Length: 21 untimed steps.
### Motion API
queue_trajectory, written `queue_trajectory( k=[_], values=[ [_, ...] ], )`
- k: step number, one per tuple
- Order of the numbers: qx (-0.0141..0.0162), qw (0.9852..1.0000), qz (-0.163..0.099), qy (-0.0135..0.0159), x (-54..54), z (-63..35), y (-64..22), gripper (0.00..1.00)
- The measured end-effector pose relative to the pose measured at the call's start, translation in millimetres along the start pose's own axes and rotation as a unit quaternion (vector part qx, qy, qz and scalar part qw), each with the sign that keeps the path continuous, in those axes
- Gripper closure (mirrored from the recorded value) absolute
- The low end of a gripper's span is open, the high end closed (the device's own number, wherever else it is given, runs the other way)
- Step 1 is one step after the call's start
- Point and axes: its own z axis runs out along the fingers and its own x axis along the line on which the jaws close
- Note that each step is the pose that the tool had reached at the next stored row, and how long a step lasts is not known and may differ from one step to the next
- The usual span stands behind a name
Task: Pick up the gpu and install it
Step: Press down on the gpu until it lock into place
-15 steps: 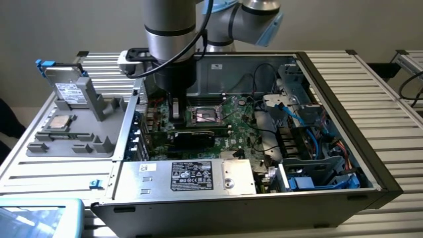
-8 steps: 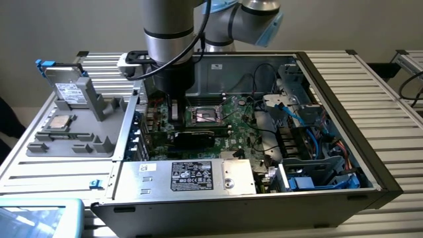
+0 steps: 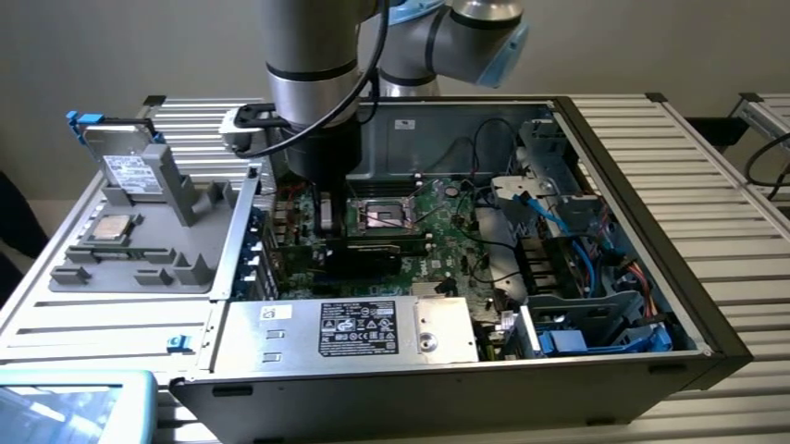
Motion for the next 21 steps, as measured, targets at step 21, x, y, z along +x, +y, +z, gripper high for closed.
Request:
queue_trajectory(
  k=[21],
  values=[
    [-0.011, 0.9994, 0.0, -0.0327, 7.0, -11.5, -27.4, 0.88]
  ],
)
